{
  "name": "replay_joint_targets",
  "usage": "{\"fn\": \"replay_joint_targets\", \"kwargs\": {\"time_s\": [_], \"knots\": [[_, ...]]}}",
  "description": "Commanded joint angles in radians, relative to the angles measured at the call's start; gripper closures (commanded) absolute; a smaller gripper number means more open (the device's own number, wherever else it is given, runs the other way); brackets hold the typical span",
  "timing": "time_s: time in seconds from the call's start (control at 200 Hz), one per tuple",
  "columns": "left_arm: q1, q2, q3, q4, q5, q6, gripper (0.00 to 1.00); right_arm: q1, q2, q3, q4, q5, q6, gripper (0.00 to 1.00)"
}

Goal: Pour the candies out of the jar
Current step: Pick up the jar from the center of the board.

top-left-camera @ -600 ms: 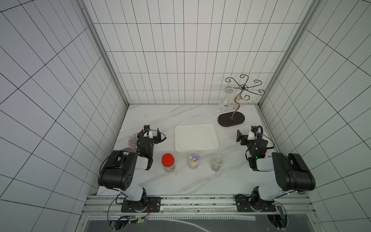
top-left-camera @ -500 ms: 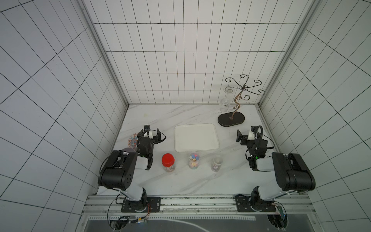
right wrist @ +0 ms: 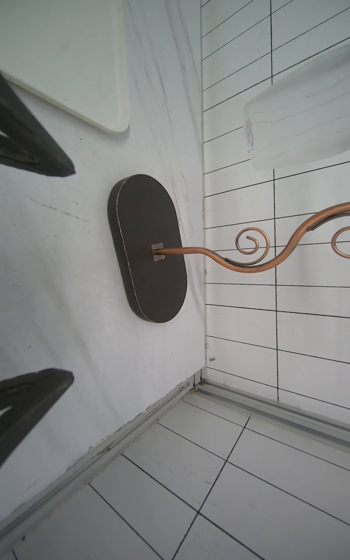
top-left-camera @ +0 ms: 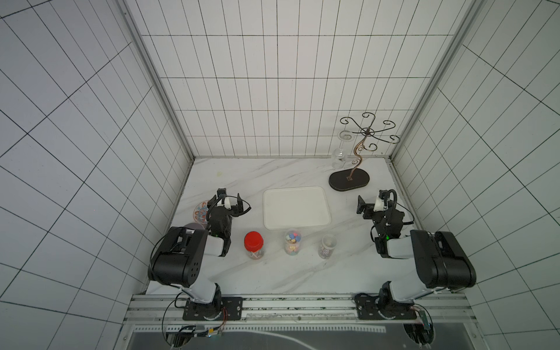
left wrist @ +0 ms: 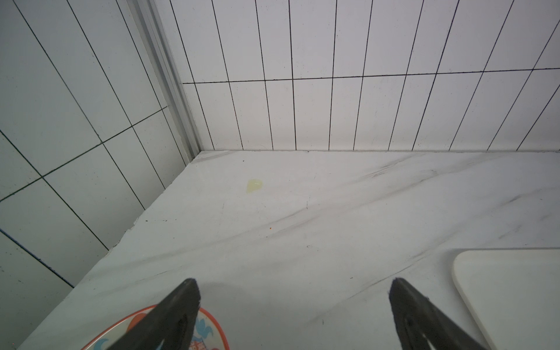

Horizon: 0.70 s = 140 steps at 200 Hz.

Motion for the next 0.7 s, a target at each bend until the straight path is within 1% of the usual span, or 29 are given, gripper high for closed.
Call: {"fn": "replay_joint_targets", "kwargs": {"time_s": [0.0,0.32,0.5,0.555,0.58,0.605,0.63,0.695], "knots": [[-0.002,0.008,-0.006,0.021,-0.01,-0.004,0.03,-0.014,0.002,-0.032,0.036,-0.014,-0.007,0.0],[-0.003,0.009,-0.004,0.02,-0.015,-0.006,0.03,-0.02,0.001,-0.038,0.043,-0.031,0.001,0.0],[0.002,0.006,-0.005,0.02,-0.006,-0.011,0.03,-0.021,0.002,-0.041,0.054,-0.021,0.007,0.0],[0.0,0.005,-0.007,0.023,-0.007,-0.006,0.03,-0.026,-0.009,-0.051,0.064,-0.066,-0.005,0.0],[-0.004,0.003,-0.005,0.029,-0.034,-0.007,0.03,-0.026,-0.023,-0.056,0.063,-0.091,-0.018,0.0],[-0.01,-0.01,0.004,0.0,-0.07,-0.01,0.03,-0.026,-0.04,-0.059,0.06,-0.108,-0.026,0.0],[-0.016,-0.034,0.019,-0.048,-0.078,-0.008,0.03,-0.027,-0.064,-0.056,0.033,-0.113,-0.021,0.0],[-0.026,-0.116,0.085,-0.238,-0.085,0.0,0.03,-0.026,-0.165,-0.003,-0.169,-0.094,-0.005,0.0]]}}
